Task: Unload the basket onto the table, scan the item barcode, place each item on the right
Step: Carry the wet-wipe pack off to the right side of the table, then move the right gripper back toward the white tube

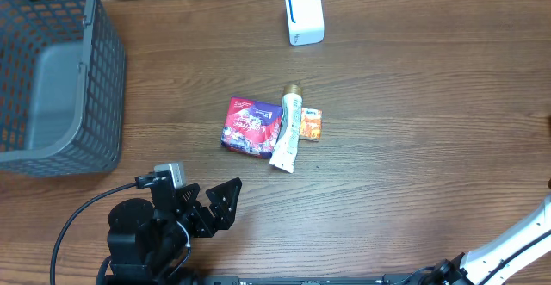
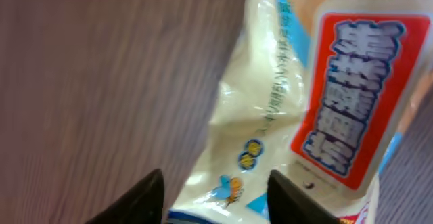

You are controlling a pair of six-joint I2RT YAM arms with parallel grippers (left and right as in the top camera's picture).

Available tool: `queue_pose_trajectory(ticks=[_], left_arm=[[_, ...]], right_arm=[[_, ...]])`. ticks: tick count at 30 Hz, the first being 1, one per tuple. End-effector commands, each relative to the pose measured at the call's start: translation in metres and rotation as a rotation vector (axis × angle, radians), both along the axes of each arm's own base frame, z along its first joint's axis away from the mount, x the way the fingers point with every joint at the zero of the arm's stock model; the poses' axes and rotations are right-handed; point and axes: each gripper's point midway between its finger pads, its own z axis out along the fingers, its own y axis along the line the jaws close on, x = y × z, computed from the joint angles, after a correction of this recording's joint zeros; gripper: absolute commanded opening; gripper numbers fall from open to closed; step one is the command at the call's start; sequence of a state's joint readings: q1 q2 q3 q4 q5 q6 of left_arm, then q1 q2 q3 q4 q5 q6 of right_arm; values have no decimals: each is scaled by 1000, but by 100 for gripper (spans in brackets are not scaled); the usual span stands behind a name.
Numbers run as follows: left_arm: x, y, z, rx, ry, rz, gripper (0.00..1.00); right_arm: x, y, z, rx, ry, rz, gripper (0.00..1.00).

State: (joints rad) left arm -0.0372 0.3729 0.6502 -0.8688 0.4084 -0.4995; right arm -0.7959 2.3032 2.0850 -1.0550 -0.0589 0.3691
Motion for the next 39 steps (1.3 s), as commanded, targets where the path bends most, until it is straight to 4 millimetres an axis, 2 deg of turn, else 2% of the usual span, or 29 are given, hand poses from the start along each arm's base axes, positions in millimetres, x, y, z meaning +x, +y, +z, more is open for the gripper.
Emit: queue_pose_trajectory(ticks=[1, 2, 4, 6, 8, 10, 15, 19, 21, 22, 25, 28, 31, 33, 34, 36, 37, 38, 39], left_arm=[[-1, 0, 4, -12, -9, 3, 100], [-1, 0, 4, -12, -9, 3, 100], [-1, 0, 4, -12, -9, 3, 100], [-1, 0, 4, -12, -9, 3, 100], [-1, 0, 4, -12, -9, 3, 100], [-1, 0, 4, -12, -9, 3, 100], [-1, 0, 4, -12, -9, 3, 100], [-1, 0, 4, -12, -9, 3, 100], [-1, 0, 4, -12, -9, 3, 100], [-1, 0, 4, -12, -9, 3, 100], [-1, 0, 4, -12, -9, 3, 100], [-1, 0, 4, -12, -9, 3, 100], [-1, 0, 4, -12, -9, 3, 100], [-1, 0, 4, -12, -9, 3, 100], [-1, 0, 4, -12, -9, 3, 100], [-1, 0, 4, -12, -9, 3, 100], [-1, 0, 4, -12, -9, 3, 100], [-1, 0, 4, -12, -9, 3, 100], [-1, 0, 4, -12, -9, 3, 100]], right_arm=[[17, -4, 62, -58, -123, 16, 26], [11, -9, 67, -76, -106, -1, 13], [-1, -16, 65, -94, -62, -31, 4], [-22, -26, 55, -122, 30, -117, 4], [-34, -29, 42, -129, 92, -142, 4], [-36, -28, 27, -110, 115, -141, 4], [-50, -16, -46, -22, 228, -134, 4], [-63, -8, -80, 16, 291, -150, 4], [-63, -8, -83, 16, 291, -149, 4], [-60, -9, -79, 10, 284, -148, 4], [-46, -16, -49, -4, 223, -141, 4], [-21, -17, 4, 6, 81, -116, 9], [0, -12, 66, 4, -67, -83, 15], [4, -8, 83, 8, -98, -70, 15], [11, 2, 90, 42, -135, -44, 16], [32, 33, 99, 175, -243, 39, 19], [45, 55, 105, 256, -302, 99, 20], [64, 90, 114, 341, -382, 247, 22], [71, 104, 118, 361, -404, 304, 25]])
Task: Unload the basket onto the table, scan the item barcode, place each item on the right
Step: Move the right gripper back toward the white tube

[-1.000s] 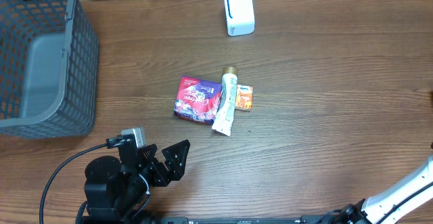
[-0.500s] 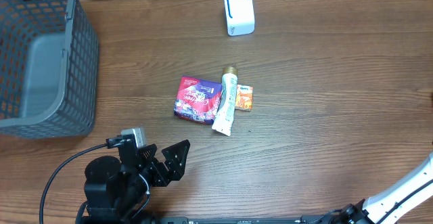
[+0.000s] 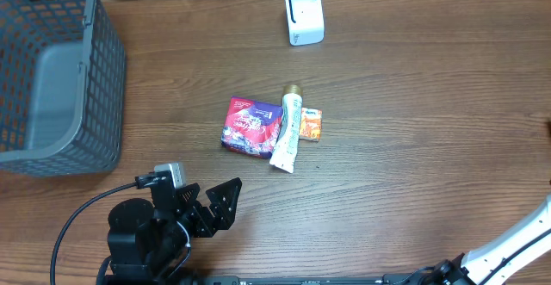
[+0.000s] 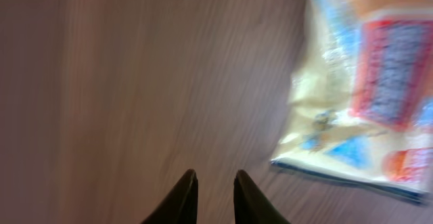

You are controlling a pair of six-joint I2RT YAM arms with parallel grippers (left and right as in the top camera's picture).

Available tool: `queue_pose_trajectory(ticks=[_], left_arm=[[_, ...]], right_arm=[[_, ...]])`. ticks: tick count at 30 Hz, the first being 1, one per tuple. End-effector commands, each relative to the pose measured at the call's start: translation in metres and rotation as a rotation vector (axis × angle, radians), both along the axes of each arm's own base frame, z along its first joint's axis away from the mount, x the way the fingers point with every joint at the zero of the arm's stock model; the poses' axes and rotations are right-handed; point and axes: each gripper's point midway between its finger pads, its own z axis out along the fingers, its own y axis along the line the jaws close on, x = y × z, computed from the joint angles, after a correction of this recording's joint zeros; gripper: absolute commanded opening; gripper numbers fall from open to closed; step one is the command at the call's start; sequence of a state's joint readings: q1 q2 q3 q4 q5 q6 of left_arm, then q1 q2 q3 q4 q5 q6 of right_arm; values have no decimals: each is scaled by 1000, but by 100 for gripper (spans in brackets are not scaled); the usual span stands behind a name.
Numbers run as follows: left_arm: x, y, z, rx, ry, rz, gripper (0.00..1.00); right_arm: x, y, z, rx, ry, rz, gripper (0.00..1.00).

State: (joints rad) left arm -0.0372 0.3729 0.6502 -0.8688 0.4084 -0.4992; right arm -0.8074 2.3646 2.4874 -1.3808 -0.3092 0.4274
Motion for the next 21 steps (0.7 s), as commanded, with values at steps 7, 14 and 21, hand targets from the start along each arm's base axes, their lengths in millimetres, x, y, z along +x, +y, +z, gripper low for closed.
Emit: queue_pose_trajectory(ticks=[7, 14, 21], left_arm=[[-1, 0, 4, -12, -9, 3, 100], [-1, 0, 4, -12, -8, 4, 100], [-1, 0, 4, -12, -9, 4, 100]], right_arm=[[79, 255, 23, 239, -158, 776, 82], [54, 416, -30, 77, 186, 1133, 70], [-11, 530, -76, 75, 380, 1406, 54]])
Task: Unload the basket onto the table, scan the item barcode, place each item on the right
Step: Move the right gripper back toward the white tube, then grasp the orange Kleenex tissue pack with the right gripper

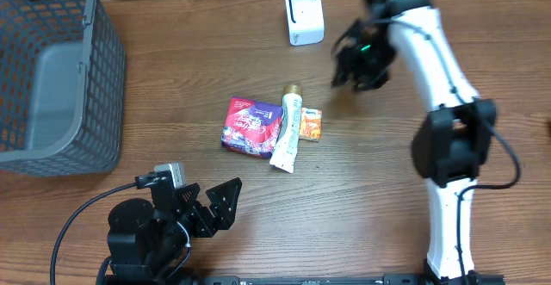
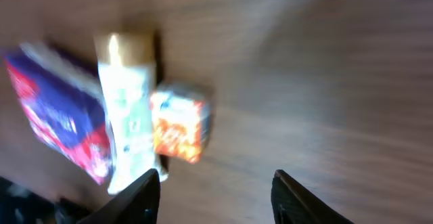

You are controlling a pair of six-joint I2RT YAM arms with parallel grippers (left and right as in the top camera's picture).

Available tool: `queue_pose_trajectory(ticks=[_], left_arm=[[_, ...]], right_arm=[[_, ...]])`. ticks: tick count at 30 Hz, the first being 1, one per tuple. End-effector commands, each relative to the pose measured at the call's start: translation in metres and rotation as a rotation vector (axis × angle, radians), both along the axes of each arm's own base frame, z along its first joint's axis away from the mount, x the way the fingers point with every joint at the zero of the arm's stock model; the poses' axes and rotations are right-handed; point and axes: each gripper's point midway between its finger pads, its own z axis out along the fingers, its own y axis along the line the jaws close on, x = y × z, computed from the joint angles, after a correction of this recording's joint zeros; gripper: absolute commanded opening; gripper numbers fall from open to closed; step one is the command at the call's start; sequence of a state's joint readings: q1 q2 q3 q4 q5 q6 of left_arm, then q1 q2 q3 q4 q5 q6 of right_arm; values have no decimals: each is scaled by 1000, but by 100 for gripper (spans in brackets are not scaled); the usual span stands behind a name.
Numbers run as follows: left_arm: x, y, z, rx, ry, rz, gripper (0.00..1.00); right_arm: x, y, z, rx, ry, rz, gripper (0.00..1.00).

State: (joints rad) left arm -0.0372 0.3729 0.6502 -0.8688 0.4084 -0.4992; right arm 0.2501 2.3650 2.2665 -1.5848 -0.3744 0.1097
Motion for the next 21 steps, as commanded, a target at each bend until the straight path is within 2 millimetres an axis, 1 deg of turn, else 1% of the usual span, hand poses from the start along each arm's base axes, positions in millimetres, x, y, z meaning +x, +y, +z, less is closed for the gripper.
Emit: queue_pose_trajectory(ticks=[1, 4, 5, 7, 8, 10, 12, 13, 14, 16, 17, 18, 21], left_arm=[[-1, 0, 4, -12, -8, 3, 100], [-1, 0, 4, -12, -9, 3, 100], [-1, 0, 4, -12, -8, 4, 100], [-1, 0, 4, -12, -9, 3, 100], [-1, 0, 4, -12, -9, 4, 100], [-1, 0, 4, -12, -9, 3, 100], [-1, 0, 4, -12, -9, 4, 100], [-1, 0, 4, -12, -9, 4, 100], [-1, 0, 4, -12, -9, 4, 100], [-1, 0, 4, -12, -9, 3, 100], [-1, 0, 4, -12, -8, 4, 100], [-1, 0, 4, -12, -9, 4, 100], [-1, 0, 4, -12, -9, 4, 100]], right_arm=[[-32, 25, -20, -58, 53, 99, 54], [-48, 42, -38, -68, 76, 151, 54], [-51, 45, -43, -71, 80, 161, 54], [-58, 50, -59, -79, 90, 176, 51], [-58, 50, -64, -83, 94, 156, 50], [-55, 51, -76, -84, 88, 117, 43], [-49, 51, -82, -85, 62, 99, 36], [-40, 45, -90, -124, 30, 67, 34], [-37, 40, -91, -161, 19, 45, 34], [-31, 21, -94, -274, -3, 2, 35], [-29, 8, -93, -342, -11, -15, 35], [-28, 0, -91, -374, -13, -18, 35], [-28, -26, -79, -473, -3, -24, 41]])
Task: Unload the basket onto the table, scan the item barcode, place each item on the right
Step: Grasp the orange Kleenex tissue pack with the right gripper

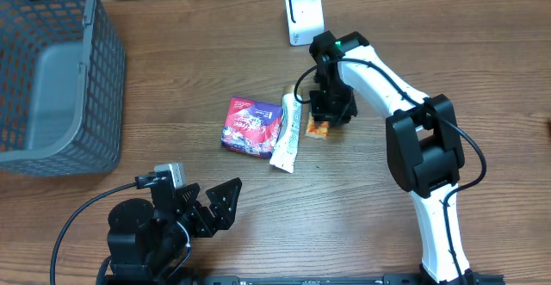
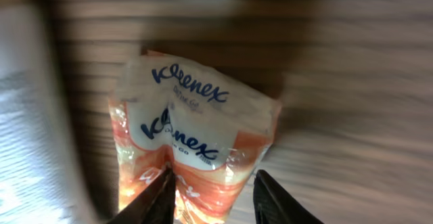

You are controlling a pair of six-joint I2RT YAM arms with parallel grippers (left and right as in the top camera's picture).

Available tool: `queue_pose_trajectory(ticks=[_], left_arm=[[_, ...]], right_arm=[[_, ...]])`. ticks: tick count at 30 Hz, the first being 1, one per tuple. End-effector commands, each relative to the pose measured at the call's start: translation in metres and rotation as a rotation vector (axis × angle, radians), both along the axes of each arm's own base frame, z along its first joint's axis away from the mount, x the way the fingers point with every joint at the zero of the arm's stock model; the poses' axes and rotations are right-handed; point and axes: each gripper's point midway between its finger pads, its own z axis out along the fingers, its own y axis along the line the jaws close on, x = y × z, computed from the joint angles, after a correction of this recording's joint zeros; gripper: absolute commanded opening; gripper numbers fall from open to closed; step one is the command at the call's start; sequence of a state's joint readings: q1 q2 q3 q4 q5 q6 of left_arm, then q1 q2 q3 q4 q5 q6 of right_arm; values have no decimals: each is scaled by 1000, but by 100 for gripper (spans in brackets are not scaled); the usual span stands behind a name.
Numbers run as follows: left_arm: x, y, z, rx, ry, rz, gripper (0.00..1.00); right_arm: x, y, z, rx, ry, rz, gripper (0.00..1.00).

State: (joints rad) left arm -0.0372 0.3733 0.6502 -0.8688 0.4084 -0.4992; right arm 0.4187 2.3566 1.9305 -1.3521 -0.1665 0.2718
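An orange-and-white Kleenex tissue pack (image 2: 203, 122) sits between the fingers of my right gripper (image 2: 213, 178), which is shut on it. The left finger presses a crease into the wrapper. The pack looks sharp while the wood around it is smeared. In the overhead view my right gripper (image 1: 331, 111) covers most of the pack (image 1: 318, 131), just right of the white tube (image 1: 287, 132). The white barcode scanner (image 1: 303, 15) stands at the far edge. My left gripper (image 1: 217, 204) rests open at the near left.
A purple snack packet (image 1: 251, 125) lies against the tube's left side. A grey mesh basket (image 1: 60, 70) fills the far left corner. The tube (image 2: 40, 129) runs down the left of the right wrist view, close to the pack.
My right gripper was open above the tube and tissue pack, farther back near the scanner. It is now low over the pack with its fingers closed in on it. The left arm has not moved.
At first my right gripper hung open over a red-labelled bag, off the overhead view. Then it was shut beside that bag. Later it stood open above the middle items. Now it grips the tissue pack beside the tube.
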Motion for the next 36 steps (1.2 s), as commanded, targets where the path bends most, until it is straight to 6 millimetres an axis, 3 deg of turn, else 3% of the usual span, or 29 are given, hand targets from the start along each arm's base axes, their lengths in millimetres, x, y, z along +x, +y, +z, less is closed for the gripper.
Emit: queue_pose_trajectory(ticks=[1, 6, 9, 12, 19, 22, 26, 31, 36], left_arm=[[-1, 0, 4, -12, -9, 4, 100], [-1, 0, 4, -12, -9, 4, 100], [-1, 0, 4, -12, -9, 3, 100], [-1, 0, 4, -12, -9, 4, 100], [-1, 0, 4, -12, -9, 3, 100], [-1, 0, 4, -12, -9, 3, 100], [-1, 0, 4, -12, -9, 3, 99], [-1, 0, 4, -12, -9, 3, 100], [-1, 0, 4, -12, -9, 3, 100]], right_arm=[[18, -58, 14, -243, -69, -46, 43], [20, -78, 43, -274, -47, -67, 52], [15, -73, 53, -244, -23, -56, 54], [1, -38, 54, -54, 39, 44, 54], [0, 2, 41, -44, -27, 92, 53], [1, 2, 27, -106, -51, 33, 46], [8, -26, 14, -307, -120, -54, 45], [7, -27, 5, -307, -123, -56, 38], [4, -23, 6, -283, -103, -63, 11]])
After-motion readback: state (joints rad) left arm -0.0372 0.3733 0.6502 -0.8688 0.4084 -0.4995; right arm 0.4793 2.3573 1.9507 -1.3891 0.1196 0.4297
